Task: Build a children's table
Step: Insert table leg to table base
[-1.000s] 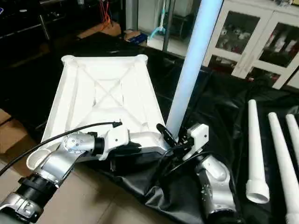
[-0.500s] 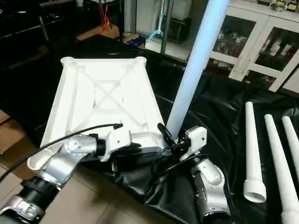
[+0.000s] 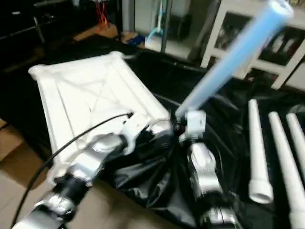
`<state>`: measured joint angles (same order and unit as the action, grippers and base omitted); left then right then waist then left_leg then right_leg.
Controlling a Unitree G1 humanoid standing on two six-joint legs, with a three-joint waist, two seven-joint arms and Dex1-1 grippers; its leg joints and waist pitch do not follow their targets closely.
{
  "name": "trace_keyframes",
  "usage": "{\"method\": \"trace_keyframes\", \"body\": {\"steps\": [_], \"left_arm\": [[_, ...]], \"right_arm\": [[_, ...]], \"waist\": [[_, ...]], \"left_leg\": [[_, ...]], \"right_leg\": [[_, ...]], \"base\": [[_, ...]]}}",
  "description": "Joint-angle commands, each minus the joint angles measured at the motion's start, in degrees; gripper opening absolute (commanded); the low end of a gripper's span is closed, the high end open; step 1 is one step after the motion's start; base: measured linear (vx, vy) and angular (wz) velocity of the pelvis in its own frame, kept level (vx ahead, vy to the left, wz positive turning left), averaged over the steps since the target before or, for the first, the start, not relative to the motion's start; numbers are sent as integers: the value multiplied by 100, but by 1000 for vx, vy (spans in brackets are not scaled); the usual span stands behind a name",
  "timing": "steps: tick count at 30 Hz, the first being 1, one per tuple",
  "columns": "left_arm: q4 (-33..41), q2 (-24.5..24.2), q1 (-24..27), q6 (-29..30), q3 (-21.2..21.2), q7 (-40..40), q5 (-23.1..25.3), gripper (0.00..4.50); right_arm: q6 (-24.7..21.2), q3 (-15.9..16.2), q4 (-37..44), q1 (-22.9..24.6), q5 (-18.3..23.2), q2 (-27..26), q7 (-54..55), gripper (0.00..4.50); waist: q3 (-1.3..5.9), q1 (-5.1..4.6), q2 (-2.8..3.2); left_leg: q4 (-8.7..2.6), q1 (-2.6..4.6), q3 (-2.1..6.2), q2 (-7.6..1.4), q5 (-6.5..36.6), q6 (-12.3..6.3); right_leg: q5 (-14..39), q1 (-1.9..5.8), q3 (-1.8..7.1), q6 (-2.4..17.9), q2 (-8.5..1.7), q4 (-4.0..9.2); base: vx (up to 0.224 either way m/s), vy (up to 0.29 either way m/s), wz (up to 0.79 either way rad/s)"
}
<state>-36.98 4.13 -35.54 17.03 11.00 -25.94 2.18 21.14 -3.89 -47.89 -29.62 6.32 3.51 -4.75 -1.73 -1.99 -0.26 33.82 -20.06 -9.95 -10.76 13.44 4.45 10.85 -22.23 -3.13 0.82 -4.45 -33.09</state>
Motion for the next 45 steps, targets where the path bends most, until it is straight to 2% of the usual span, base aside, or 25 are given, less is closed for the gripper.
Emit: {"method": "trace_keyframes", "body": {"steps": [1, 2, 4, 6, 7, 8, 9, 11, 12, 15, 18, 21, 22, 24, 26, 28, 30, 31, 33, 35, 36, 37, 41, 42, 45], "left_arm": [[-209, 107, -404, -152, -885, 1214, -396, 0], [-269, 199, -504, -166, -932, 1290, -453, 0], [-285, 375, -683, -161, -892, 1343, -359, 0], [-182, 343, -655, -174, -803, 1256, -257, 0], [-151, 307, -634, -190, -762, 1222, -224, 0], [-137, 283, -623, -202, -734, 1202, -204, 0], [-180, 241, -625, -237, -734, 1193, -209, 0], [-207, 87, -590, -404, -625, 1063, -118, 0], [-204, -55, -536, -572, -534, 894, -83, 0], [-176, -213, -473, -705, -491, 723, -48, 0], [18, -516, -303, -831, -364, 289, -18, 0], [627, -1090, 127, -979, -93, -550, -31, 0], [790, -1213, 242, -956, -96, -746, -122, 0], [925, -1343, 367, -1007, -40, -994, -172, 0], [1007, -1453, 472, -1117, 57, -1248, -173, 0], [1037, -1510, 518, -1145, 110, -1405, -190, 0], [1103, -1584, 571, -1173, 202, -1619, -215, 0], [1169, -1633, 615, -1179, 276, -1759, -231, 0], [1417, -1715, 727, -1184, 425, -2042, -255, 0], [1562, -1755, 786, -1179, 494, -2200, -272, 0], [1664, -1774, 823, -1184, 549, -2285, -276, 0], [1710, -1774, 843, -1182, 574, -2304, -257, 0], [1633, -1762, 882, -1331, 736, -2195, -22, 0], [1633, -1762, 882, -1331, 736, -2195, -22, 0], [1561, -1756, 922, -1431, 875, -1971, 214, 0]], "right_arm": [[-723, -87, -1002, 183, -36, -221, 567, 188], [-779, -150, -1126, 31, 50, -332, 679, 188], [-829, -317, -1457, -385, 227, -638, 861, 188], [-740, -258, -1489, -526, 165, -725, 781, 188], [-702, -226, -1480, -551, 131, -736, 739, 188], [-679, -208, -1475, -566, 110, -741, 717, 188], [-634, -192, -1510, -589, 76, -738, 685, 188], [-545, -152, -1531, -578, 5, -694, 624, 188], [-437, -159, -1521, -554, -3, -647, 544, 188], [-293, -224, -1498, -540, 34, -609, 386, 188], [-153, -228, -1382, -508, 32, -500, 129, 188], [-86, -261, -806, -402, 141, -283, -183, 188], [-195, -294, -573, -382, 270, -236, -418, 188], [-471, -301, -386, -368, 402, -180, -700, 187], [-866, -242, -307, -361, 451, -101, -991, 187], [-1105, -162, -311, -360, 428, -39, -1231, 187], [-1289, -48, -324, -350, 367, 37, -1519, 187], [-1398, 28, -338, -339, 321, 91, -1710, 187], [-1615, 126, -142, -281, 359, 236, -2067, 187], [-1850, 142, 98, -238, 493, 344, -2345, 187], [-2112, 93, 399, -218, 738, 497, -2692, 187], [-2305, 62, 602, -204, 893, 627, -2952, 187], [-3035, -55, 1065, -202, 1345, 1142, -3830, 187], [-3035, -55, 1065, -202, 1345, 1142, -3830, 187], [-3674, 19, 1446, -89, 1520, 1714, -4700, 187]], "waist": [[159, -3, -15], [196, 16, 54], [216, -35, 60], [223, -64, 53], [231, -64, 34], [233, -66, 33], [238, -76, 8], [244, -85, 16], [237, -92, 22], [245, -92, 33], [277, -88, 74], [322, -73, 86], [340, -68, 115], [331, -42, 95], [318, -8, 117], [293, 20, 126], [291, 27, 112], [280, 25, 124], [271, 12, 101], [255, -2, 98], [255, -11, 41], [262, 5, 38], [288, 28, 29], [297, 49, 18], [319, 110, -38]], "left_leg": [[-514, -71, 77, -203, 1349, -298], [-472, -47, 65, -216, 1002, -410], [-482, -140, 104, -227, 597, -555], [-443, -55, 79, -245, 476, -669], [-434, -52, 72, -252, 413, -713], [-403, -64, 57, -240, 187, -871], [-395, -66, 53, -241, 113, -928], [-382, -54, 48, -245, 41, -1072], [-390, -38, 44, -258, 166, -1105], [-394, -5, 33, -272, 318, -1030], [-375, 12, 35, -271, 111, -979], [-308, 6, 35, -256, -469, -1243], [-274, 27, 32, -246, -720, -1379], [-244, 8, 19, -245, -885, -1533], [-251, 16, 30, -259, -784, -1546], [-267, 26, 22, -280, -538, -1373], [-275, 11, 20, -273, -428, -1268], [-286, 1, 14, -271, -234, -1118], [-300, -12, 8, -266, -18, -987], [-318, -17, 4, -276, 253, -836], [-325, -20, 1, -277, 332, -793], [-323, -15, 5, -276, 323, -782], [-282, -19, 6, -262, -16, -946], [-272, -13, 7, -264, -65, -1021], [-228, -10, -4, -261, -379, -1204]], "right_leg": [[1383, 147, 232, 1156, -358, 433], [623, 155, 223, 1353, -348, 365], [131, 260, 182, 1426, -367, 281], [-211, 221, 176, 1592, -354, 259], [-302, 231, 175, 1645, -361, 244], [-524, 253, 182, 1726, -374, 218], [-583, 262, 184, 1745, -378, 212], [-546, 258, 183, 1799, -388, 208], [-279, 243, 179, 1817, -387, 235], [-86, 228, 185, 1825, -382, 243], [-472, 238, 187, 1897, -363, 181], [-1180, 268, 193, 1991, -361, 97], [-1464, 253, 195, 2036, -351, 55], [-1639, 246, 212, 2082, -358, 24], [-1366, 238, 196, 2060, -355, 29], [-943, 219, 196, 2032, -353, 56], [-829, 235, 201, 2013, -353, 56], [-684, 245, 217, 2010, -364, 65], [-554, 261, 230, 1985, -363, 83], [-307, 263, 244, 1922, -361, 111], [-242, 273, 250, 1888, -345, 121], [-247, 281, 253, 1873, -346, 114], [-636, 282, 258, 1889, -334, 71], [-670, 289, 254, 1888, -336, 71], [-907, 284, 259, 1890, -329, 35]], "base": [[0, 0, 0], [0, 0, 0], [0, 0, 0], [0, 0, 0], [0, 0, 0], [0, 0, 0], [0, 0, 0], [0, 0, 0], [0, 0, 0], [0, 0, 0], [0, 0, 0], [0, 0, 0], [0, 0, 0], [0, 0, 0], [0, 0, 0], [0, 0, 0], [0, 0, 0], [0, 0, 0], [0, 0, 0], [0, 0, 0], [0, 0, 0], [0, 0, 0], [0, 0, 0], [0, 0, 0], [0, 0, 0]]}}
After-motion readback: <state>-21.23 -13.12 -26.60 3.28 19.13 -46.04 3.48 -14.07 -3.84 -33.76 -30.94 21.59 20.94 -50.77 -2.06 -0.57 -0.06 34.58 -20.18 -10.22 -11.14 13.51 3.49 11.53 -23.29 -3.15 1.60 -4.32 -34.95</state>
